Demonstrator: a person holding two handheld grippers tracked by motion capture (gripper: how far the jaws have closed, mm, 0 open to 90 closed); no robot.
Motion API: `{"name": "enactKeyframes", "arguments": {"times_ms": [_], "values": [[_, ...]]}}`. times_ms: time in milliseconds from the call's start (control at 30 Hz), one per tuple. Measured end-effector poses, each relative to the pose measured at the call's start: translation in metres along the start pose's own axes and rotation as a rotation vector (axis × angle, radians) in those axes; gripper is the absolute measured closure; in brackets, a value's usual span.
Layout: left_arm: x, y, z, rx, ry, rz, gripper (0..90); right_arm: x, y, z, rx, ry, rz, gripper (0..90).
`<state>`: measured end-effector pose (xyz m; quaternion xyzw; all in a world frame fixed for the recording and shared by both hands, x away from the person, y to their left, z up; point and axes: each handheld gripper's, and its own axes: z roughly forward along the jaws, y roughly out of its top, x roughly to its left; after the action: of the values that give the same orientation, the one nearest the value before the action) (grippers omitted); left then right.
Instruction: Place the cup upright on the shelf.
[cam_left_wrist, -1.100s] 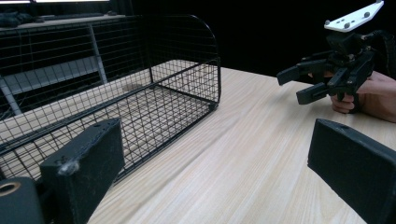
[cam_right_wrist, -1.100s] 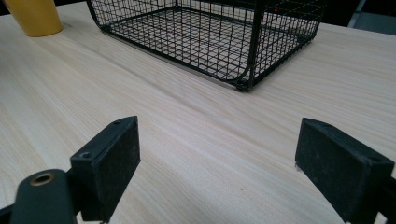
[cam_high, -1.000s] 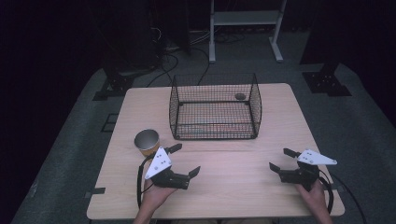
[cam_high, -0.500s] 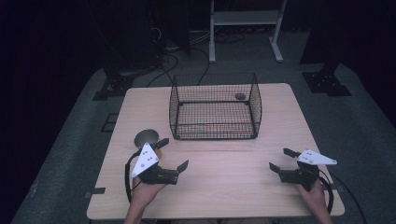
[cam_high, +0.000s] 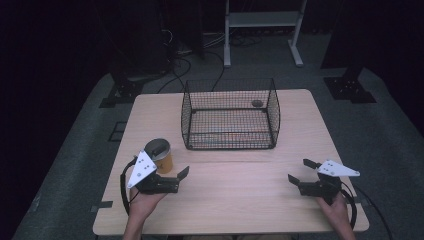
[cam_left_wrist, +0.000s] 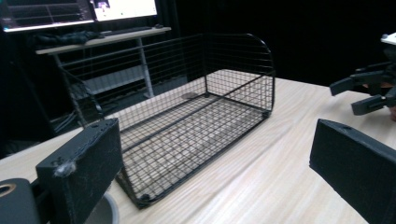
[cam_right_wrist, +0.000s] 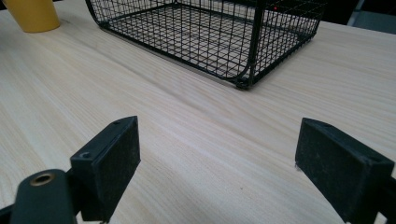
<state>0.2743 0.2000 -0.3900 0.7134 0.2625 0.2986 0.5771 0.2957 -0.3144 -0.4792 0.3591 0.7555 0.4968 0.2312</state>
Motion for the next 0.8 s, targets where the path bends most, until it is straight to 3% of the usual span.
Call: {"name": "enactKeyframes", "arguments": {"times_ms": [533,800], "values": [[0.031,-0.008,-0.009,0.033,0.081,-0.002,0.5,0.001,0.001,0.002,0.014,-0.004,-0.014,13.0],[0.045,-0.017,-0.009,0.084,0.109,-0.013,0.5,0.001,0.001,0.002,0.014,-0.002,-0.019,13.0]]}}
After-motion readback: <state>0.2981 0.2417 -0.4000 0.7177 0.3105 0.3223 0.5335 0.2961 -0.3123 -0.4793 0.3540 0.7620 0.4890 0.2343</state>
